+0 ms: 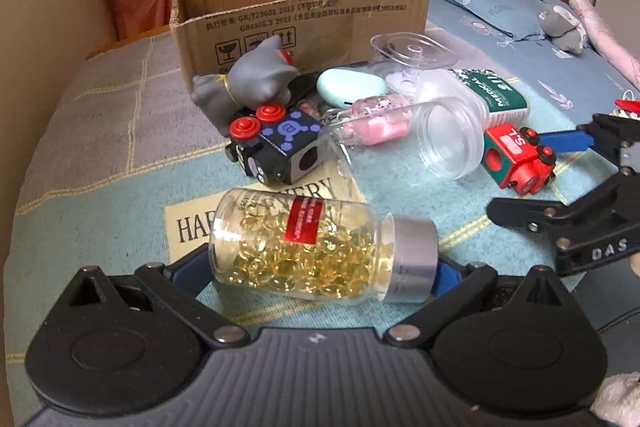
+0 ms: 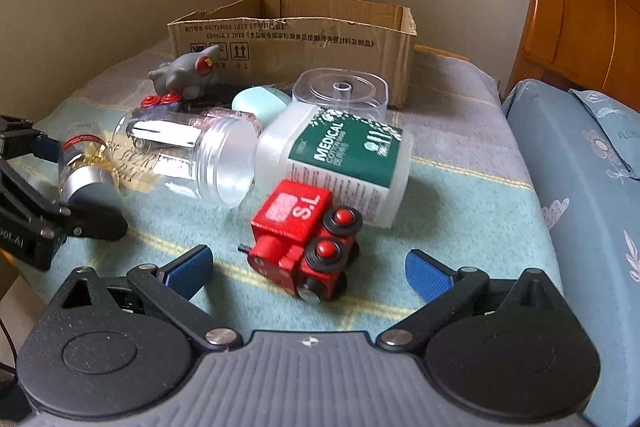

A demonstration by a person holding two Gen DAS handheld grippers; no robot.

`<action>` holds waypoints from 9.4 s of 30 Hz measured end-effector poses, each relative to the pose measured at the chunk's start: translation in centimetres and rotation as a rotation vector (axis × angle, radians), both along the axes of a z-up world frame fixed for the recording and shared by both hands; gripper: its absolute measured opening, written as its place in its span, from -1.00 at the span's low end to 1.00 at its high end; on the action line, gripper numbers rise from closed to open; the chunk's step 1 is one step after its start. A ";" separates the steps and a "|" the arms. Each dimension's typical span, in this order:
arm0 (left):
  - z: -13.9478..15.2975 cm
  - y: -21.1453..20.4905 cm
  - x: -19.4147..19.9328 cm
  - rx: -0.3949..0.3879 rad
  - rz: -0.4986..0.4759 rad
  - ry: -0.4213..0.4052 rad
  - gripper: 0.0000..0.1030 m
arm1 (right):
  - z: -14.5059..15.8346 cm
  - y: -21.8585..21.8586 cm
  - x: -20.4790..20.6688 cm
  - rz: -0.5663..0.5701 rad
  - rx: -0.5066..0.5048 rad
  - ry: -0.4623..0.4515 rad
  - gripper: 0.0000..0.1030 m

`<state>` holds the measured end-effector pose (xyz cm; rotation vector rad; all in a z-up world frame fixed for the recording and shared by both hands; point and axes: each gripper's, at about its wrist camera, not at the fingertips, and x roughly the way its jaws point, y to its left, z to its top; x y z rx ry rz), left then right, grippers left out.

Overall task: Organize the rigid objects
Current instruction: 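Close left tool on the capsule bottle while right tool grasps the red toy train, then carry both into the cardboard box and open both tools to drop them, then withdraw both tools from the box back toward the remaining items, then grasp the black button cube with left tool while right tool grasps the cotton swab bottle, then carry cube and swab bottle over the box and open both tools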

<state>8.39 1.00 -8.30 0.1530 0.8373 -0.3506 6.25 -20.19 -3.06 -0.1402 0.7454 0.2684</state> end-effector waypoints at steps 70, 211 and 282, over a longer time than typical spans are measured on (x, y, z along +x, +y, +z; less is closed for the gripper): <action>10.7 -3.1 21.7 0.108 -0.014 -0.085 0.84 | 12.5 -0.1 17.5 0.105 0.044 -0.164 0.58; 0.2 2.4 7.8 0.054 -0.161 0.074 0.10 | 1.8 -3.8 10.1 0.074 -0.044 0.098 0.69; 10.2 -2.9 26.1 0.075 -0.065 -0.043 0.89 | 10.7 1.1 18.7 0.238 0.042 -0.068 1.00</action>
